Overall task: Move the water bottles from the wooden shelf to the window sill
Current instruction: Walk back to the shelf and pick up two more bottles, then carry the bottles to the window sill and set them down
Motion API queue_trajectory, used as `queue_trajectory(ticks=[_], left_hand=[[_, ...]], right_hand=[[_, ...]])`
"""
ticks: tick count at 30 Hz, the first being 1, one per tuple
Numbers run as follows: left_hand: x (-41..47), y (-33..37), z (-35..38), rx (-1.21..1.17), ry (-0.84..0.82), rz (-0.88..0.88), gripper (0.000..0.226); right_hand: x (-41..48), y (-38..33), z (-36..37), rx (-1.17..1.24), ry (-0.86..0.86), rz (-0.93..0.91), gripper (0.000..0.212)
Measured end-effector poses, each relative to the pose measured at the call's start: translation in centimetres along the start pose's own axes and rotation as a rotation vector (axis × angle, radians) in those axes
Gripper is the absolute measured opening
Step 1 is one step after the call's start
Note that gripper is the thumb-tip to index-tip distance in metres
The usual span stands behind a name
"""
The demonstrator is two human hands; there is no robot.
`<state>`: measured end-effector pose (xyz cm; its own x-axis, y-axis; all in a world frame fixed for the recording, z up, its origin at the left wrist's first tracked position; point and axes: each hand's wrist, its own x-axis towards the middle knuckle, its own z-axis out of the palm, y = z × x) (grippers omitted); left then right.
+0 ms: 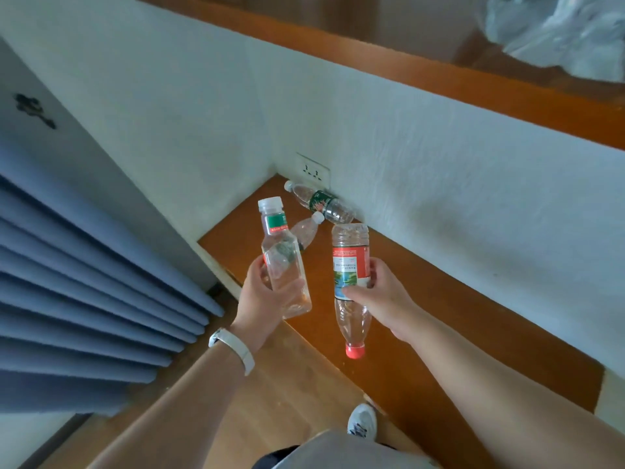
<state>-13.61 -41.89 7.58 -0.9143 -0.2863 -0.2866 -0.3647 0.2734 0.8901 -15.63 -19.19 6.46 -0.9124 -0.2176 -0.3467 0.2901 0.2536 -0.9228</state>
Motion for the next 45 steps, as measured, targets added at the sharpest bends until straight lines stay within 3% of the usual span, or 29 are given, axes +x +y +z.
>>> queue_trajectory(ticks=[8, 20, 26, 35, 45], left_hand=[[-3.2, -2.0, -10.2, -0.102, 0.103, 0.055, 0.074], [-10.2, -7.9, -26.8, -0.254, 0.333, 0.124, 0.077], [-14.5, -12.0, -33.9, -0.334, 0.5, 0.094, 0.076], [-18.6, -16.5, -40.0, -0.379, 0.725, 0.045, 0.057], [-17.1, -18.9, -46.4, -0.368, 0.951, -0.121, 0.073]], right_hand=[[-2.0, -5.8, 8.6, -0.078, -0.05, -0.133, 0.059], [-4.8, -11.4, 25.5, -0.171, -0.208, -0.33, 0.057], [-6.2, -13.0, 34.1, -0.182, -0.377, -0.385, 0.057], [-6.0, -14.4, 44.4, -0.184, -0.599, -0.429, 0.053], [-0.6, -16.4, 56.0, -0.193, -0.865, -0.417, 0.053]])
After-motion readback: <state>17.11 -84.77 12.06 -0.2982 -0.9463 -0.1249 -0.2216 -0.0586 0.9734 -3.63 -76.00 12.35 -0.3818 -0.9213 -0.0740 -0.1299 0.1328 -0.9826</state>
